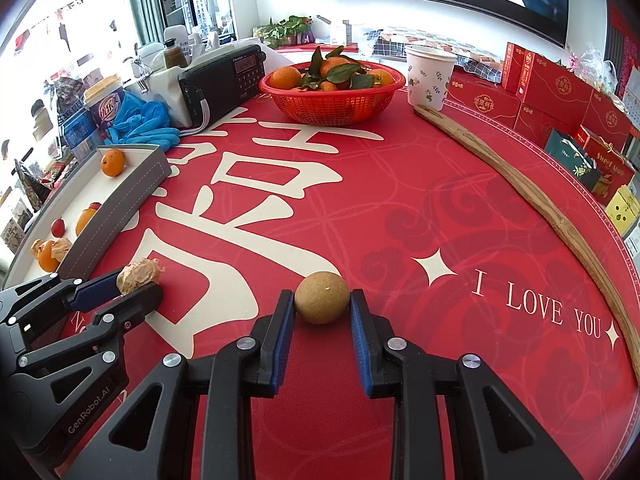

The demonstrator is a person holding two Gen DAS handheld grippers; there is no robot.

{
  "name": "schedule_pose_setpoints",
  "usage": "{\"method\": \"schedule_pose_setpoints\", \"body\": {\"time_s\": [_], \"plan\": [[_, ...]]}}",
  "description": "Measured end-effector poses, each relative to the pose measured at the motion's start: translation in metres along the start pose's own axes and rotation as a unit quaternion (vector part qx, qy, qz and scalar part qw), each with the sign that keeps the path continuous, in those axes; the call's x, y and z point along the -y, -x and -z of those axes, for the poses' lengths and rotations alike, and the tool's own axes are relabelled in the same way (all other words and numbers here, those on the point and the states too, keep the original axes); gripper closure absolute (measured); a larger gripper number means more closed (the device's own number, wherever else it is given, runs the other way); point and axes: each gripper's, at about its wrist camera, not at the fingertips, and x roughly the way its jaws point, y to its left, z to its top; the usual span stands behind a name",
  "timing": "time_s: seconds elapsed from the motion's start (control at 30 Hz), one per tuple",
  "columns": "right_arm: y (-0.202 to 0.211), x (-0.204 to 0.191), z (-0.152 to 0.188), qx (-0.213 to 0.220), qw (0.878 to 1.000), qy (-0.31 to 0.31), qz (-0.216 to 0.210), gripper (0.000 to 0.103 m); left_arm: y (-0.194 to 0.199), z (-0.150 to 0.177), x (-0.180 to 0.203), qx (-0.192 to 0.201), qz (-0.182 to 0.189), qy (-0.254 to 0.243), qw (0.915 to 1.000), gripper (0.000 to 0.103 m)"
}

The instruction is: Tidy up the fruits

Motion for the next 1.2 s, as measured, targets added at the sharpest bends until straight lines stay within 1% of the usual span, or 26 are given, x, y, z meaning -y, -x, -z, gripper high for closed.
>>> {"method": "schedule_pose_setpoints", "body": {"time_s": [0.33,0.57,0.67,0.83,0.97,1.2], "plan": [[0.000,0.000,0.000,0.000,1.000,0.000,0.000,0.074,0.000,0.000,-0.001,-0.002,0.004,0.003,1.0000,0.075],[0.002,0.002,-0.001,0.007,1.000,-0.006,-0.013,0.074,0.002,0.000,-0.004,-0.007,0.015,0.014,0.9998,0.075],[0.003,0.001,-0.002,0.014,1.000,-0.007,-0.018,0.074,0.010,-0.003,-0.008,0.003,0.018,0.020,0.9996,0.075],[0.006,0.001,-0.004,0.024,0.999,-0.015,-0.019,0.074,0.023,-0.008,-0.016,0.026,0.012,0.026,0.9992,0.075],[0.008,-0.005,-0.005,0.028,0.999,-0.013,-0.010,0.074,0.025,-0.009,-0.023,0.026,0.015,0.035,0.9990,0.075],[0.006,-0.020,-0.008,0.014,1.000,-0.012,-0.021,0.074,0.029,-0.011,-0.038,0.031,0.013,0.054,0.9980,0.075]]}}
